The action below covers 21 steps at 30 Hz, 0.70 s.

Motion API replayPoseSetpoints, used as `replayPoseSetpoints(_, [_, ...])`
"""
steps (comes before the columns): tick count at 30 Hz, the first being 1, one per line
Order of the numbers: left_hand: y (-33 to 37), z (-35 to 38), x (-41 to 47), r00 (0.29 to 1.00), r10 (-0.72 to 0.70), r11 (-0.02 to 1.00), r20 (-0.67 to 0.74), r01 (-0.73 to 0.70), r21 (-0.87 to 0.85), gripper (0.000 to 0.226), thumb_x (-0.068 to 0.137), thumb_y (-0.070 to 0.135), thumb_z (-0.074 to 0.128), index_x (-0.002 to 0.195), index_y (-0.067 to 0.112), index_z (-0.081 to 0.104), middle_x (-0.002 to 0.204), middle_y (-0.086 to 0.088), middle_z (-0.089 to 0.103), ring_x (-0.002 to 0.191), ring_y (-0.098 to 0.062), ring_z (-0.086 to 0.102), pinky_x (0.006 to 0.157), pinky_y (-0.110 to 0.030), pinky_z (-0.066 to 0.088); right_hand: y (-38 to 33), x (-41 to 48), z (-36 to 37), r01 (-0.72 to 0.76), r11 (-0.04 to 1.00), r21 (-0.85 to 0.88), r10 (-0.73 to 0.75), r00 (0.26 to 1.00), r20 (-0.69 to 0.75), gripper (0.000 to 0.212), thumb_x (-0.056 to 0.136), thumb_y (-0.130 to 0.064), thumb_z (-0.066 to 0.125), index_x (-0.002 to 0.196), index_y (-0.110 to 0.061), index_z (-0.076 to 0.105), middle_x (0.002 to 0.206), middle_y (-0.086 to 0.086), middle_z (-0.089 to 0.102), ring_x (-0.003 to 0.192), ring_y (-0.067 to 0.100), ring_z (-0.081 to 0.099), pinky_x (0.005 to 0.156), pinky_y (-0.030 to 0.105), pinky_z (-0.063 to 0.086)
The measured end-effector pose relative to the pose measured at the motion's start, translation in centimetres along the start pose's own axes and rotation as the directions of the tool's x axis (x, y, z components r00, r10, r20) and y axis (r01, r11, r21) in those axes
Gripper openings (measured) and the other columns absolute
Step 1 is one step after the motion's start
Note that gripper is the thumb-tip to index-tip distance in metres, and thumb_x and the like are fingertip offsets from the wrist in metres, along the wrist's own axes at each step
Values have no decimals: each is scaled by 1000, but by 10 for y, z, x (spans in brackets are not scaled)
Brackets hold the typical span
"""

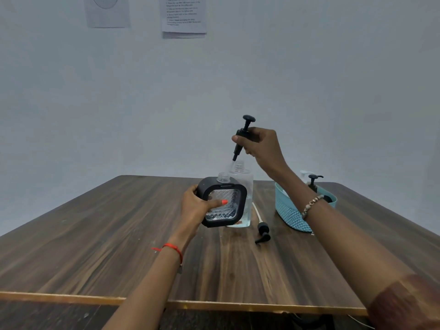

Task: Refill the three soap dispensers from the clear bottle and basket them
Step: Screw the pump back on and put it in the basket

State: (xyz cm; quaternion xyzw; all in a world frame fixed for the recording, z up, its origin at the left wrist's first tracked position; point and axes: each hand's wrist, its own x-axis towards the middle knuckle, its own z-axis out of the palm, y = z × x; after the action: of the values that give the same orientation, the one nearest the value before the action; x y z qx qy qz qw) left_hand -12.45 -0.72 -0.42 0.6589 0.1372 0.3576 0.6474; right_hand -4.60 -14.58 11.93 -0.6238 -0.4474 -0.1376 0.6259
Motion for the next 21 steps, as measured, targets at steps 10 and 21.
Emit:
replayPoseSetpoints(10, [10, 9, -3, 999, 15, 998, 41, -12, -69, 57, 54, 0, 86, 103, 9, 59, 95, -8, 70, 83, -20, 70, 75, -40, 58, 30, -34, 23, -75, 933, -353, 116, 988, 97, 37, 67, -35, 80, 73, -1, 65, 66, 6, 61, 56, 8, 52, 51, 10, 37])
replayPoseSetpoints(21, [2, 15, 0, 1000, -17, 992, 26, 20, -126, 58, 52, -5, 85, 104, 1, 60, 92, -10, 70, 77, -19, 69, 65, -32, 57, 46, -40, 11, -239, 969, -63, 246, 962, 119, 22, 76, -15, 71, 97, -11, 64, 96, 5, 62, 88, 17, 60, 79, 27, 50])
